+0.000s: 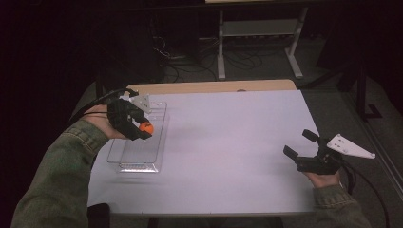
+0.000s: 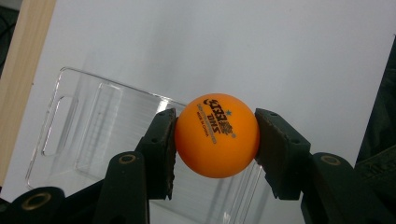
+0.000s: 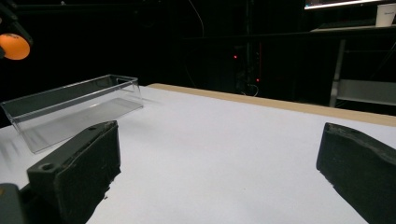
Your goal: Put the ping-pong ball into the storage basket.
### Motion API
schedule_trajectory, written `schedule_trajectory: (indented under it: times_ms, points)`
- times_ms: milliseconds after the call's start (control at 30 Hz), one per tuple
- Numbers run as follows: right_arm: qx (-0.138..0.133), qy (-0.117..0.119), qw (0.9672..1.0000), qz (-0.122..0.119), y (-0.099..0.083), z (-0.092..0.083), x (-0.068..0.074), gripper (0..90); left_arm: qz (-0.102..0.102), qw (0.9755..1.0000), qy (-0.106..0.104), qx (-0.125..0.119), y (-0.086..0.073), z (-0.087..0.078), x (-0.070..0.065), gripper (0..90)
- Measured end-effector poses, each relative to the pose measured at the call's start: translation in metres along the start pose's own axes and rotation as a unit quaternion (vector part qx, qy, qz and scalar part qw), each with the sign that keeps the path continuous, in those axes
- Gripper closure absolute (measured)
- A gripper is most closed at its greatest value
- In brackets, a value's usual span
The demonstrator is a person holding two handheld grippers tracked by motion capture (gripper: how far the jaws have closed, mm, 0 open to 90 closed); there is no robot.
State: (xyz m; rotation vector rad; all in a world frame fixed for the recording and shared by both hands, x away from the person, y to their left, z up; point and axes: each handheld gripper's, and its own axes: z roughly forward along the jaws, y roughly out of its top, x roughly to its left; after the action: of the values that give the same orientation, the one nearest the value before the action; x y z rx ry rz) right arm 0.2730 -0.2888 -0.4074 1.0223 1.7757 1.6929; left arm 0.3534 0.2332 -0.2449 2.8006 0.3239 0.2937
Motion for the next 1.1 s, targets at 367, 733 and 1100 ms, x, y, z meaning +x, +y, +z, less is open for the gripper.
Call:
schedule_trajectory:
  times_ms: [367,733,1100]
  points:
    - [0.001,0.000,1.0000,0.001,0.000,0.000,0.000,0.0,0.002,0.9999,-0.011,0.011,-0.002,0.013,-0.001,50.6]
    - [0.000,-0.001,1.0000,-0.001,0.000,0.000,0.000,0.0,-0.007,0.9997,-0.020,0.015,-0.010,0.025,-0.002,50.6]
    - [0.000,-0.002,1.0000,-0.002,0.000,0.000,0.000,0.0,-0.010,0.9992,-0.031,0.024,-0.019,0.043,-0.004,50.6]
